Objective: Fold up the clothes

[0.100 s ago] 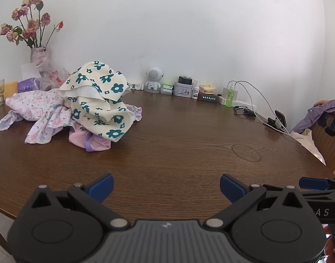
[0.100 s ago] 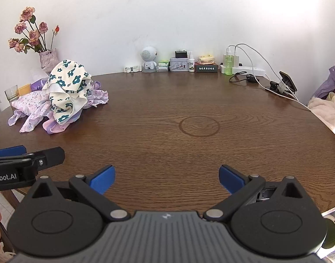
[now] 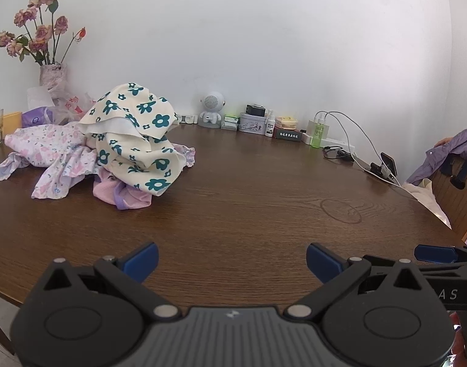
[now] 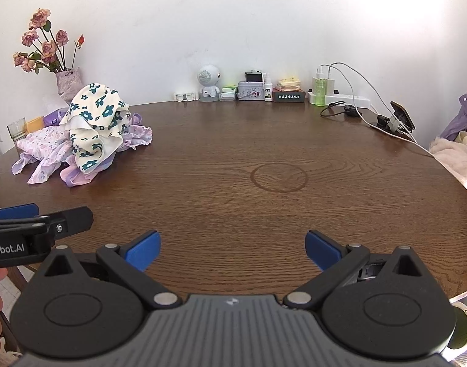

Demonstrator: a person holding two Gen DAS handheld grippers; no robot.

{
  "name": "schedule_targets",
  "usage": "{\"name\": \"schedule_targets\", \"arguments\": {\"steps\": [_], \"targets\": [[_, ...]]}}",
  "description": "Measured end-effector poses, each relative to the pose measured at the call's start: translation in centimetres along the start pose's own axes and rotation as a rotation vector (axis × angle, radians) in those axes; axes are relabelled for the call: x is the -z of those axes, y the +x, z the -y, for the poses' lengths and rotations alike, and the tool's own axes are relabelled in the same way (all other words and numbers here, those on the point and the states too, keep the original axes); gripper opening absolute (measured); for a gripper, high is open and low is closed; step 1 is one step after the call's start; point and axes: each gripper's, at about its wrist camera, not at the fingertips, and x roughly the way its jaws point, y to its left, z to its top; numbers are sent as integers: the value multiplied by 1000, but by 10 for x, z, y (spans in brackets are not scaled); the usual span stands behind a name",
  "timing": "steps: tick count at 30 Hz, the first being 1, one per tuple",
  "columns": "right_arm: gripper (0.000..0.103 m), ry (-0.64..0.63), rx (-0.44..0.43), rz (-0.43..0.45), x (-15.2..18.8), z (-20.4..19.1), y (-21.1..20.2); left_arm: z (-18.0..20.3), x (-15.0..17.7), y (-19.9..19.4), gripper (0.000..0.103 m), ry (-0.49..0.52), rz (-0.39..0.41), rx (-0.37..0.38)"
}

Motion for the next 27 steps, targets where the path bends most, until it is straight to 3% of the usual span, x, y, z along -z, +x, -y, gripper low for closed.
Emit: {"name": "schedule_targets", "arguments": {"steps": [27], "targets": [[103, -4, -24, -32, 3, -4, 11, -3, 4, 4, 103, 0, -8, -18]]}}
